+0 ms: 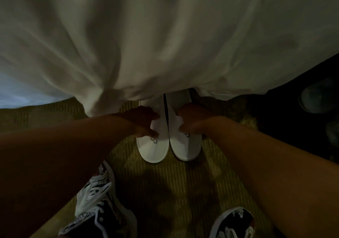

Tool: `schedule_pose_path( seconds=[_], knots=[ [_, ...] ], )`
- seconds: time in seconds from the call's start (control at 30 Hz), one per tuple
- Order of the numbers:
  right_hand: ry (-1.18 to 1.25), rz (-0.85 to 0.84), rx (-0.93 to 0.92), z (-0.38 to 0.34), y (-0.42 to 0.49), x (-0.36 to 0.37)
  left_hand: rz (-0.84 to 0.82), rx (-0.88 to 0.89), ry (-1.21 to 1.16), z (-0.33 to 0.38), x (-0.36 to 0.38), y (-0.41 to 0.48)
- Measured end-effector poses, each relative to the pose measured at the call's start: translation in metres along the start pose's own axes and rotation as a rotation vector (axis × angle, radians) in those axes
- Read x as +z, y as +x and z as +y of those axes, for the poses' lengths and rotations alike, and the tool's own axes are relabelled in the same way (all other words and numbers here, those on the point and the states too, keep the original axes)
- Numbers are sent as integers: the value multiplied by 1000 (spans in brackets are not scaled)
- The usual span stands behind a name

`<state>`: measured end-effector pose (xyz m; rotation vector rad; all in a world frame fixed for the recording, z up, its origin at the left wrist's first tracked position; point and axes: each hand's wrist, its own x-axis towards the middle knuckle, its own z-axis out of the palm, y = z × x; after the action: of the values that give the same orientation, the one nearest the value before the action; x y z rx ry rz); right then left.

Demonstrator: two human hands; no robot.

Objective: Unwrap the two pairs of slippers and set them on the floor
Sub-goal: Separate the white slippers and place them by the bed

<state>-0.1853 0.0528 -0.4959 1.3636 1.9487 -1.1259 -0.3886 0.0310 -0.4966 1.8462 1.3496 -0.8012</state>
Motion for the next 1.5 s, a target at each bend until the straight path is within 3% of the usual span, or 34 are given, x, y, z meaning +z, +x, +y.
schedule_pose_path(
  seconds=[0.47, 0.57, 0.73, 0.8, 0.97, 1.3, 1.5],
  knots=[
    [62, -20, 24, 2, -1, 7, 19, 15, -86, 3, 10, -3],
    [46, -11, -6, 1, -2, 6, 80, 13, -151, 6, 5, -7],
    [0, 139, -39, -7, -20, 2, 252, 19, -190, 9, -7, -28],
    [-22, 161, -71, -11, -42, -1, 250, 5, -183, 9, -11, -45],
    [-28, 74, 6, -28, -110, -26, 34, -52, -160, 20, -35, -108],
    [-175, 319, 19, -88, -296, -125, 244, -19, -98, 86, -129, -265],
    [-211, 496, 18, -100, -420, -143, 364, 36, -20, 147, -163, -357]
  ],
)
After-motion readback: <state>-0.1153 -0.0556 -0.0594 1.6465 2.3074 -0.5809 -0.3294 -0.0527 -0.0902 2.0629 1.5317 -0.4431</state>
